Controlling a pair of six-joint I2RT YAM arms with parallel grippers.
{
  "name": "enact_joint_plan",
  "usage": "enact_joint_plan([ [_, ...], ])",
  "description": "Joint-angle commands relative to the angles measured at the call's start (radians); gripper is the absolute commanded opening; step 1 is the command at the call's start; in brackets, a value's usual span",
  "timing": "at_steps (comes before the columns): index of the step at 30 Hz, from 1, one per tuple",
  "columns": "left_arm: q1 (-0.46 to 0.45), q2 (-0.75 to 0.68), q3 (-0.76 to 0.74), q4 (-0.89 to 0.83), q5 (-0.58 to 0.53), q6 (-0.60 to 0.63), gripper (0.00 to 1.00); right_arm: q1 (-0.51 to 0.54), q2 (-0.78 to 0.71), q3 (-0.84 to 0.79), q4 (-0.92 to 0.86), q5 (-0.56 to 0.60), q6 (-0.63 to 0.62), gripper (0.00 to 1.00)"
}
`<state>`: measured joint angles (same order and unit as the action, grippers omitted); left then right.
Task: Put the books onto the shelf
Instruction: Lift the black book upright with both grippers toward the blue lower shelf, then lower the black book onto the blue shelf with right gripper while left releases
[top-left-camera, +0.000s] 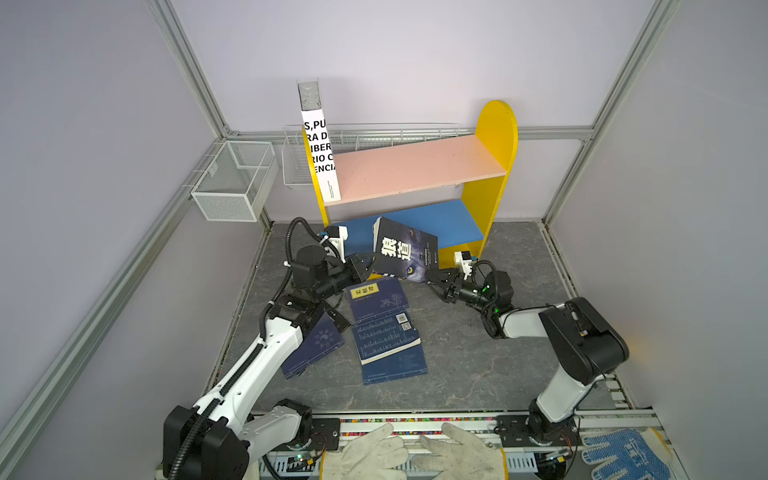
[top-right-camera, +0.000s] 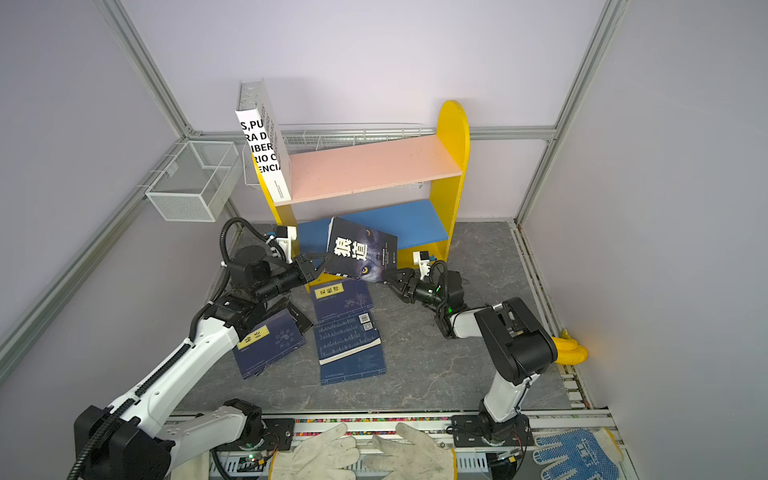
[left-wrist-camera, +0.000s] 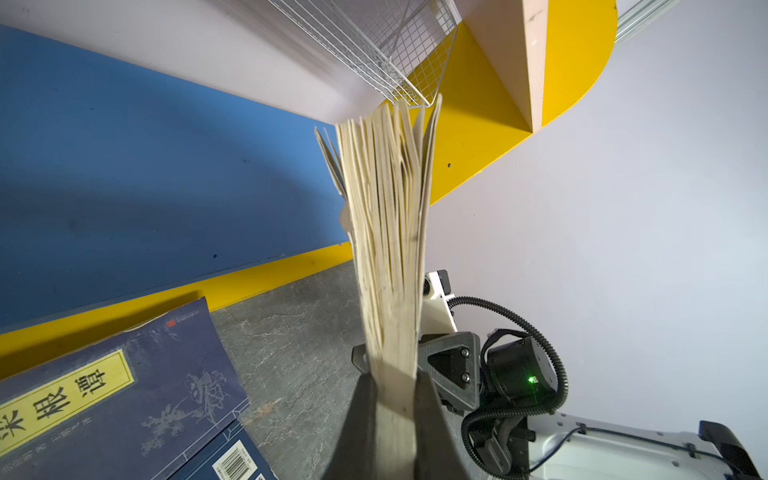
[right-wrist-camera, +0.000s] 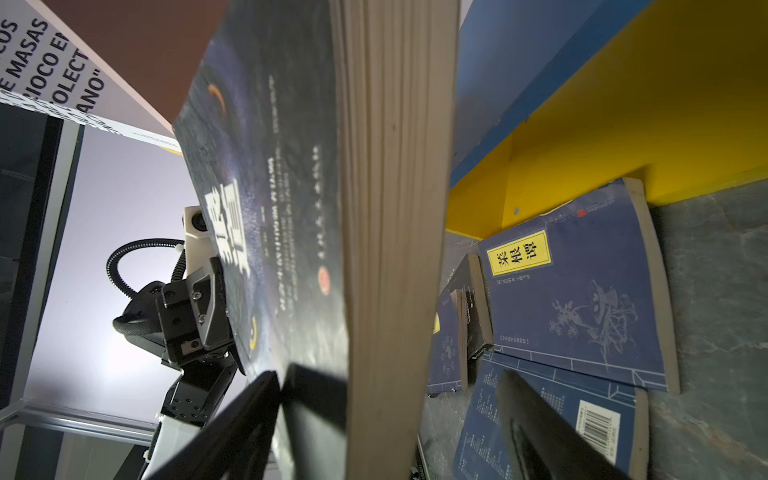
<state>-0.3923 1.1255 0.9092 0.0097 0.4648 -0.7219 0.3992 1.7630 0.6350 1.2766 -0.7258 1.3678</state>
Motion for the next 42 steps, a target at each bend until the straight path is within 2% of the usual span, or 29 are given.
enact_joint_plan([
  [1,0.009,-0.042,-0.005,0.107,0.016,-0.030,0.00,0.004,0.008,0.020,0.158,-0.002,0.088,0.78],
  [12,0.051,-0.043,-0.031,0.122,0.011,-0.050,0.00,0.003,0.000,0.053,0.158,-0.035,0.117,0.48],
  [18,0.064,-0.027,-0.031,0.137,0.014,-0.053,0.00,0.004,-0.024,0.058,0.155,-0.032,0.118,0.36],
  [25,0.065,-0.031,-0.017,0.070,-0.022,-0.022,0.00,0.002,0.041,0.158,0.145,-0.017,0.111,0.24],
  [29,0.066,-0.043,0.000,-0.009,-0.077,0.014,0.02,0.003,0.045,0.219,0.026,-0.017,0.036,0.21],
  [30,0.067,-0.046,0.007,-0.031,-0.096,0.021,0.08,0.002,0.037,0.236,-0.027,-0.017,0.002,0.20],
  [32,0.067,-0.047,0.025,-0.085,-0.140,0.039,0.29,0.003,0.021,0.273,-0.141,-0.012,-0.070,0.20],
  [34,0.069,-0.052,0.063,-0.185,-0.227,0.065,0.55,0.004,0.007,0.306,-0.276,0.001,-0.155,0.20],
  [36,0.070,-0.062,0.100,-0.273,-0.309,0.102,0.70,0.008,0.014,0.344,-0.380,0.014,-0.222,0.20],
  [38,0.072,-0.078,0.132,-0.349,-0.385,0.133,0.78,0.017,0.029,0.391,-0.464,0.028,-0.273,0.20],
  [42,0.078,-0.127,0.166,-0.453,-0.488,0.185,0.88,0.026,0.073,0.460,-0.530,0.068,-0.312,0.19],
])
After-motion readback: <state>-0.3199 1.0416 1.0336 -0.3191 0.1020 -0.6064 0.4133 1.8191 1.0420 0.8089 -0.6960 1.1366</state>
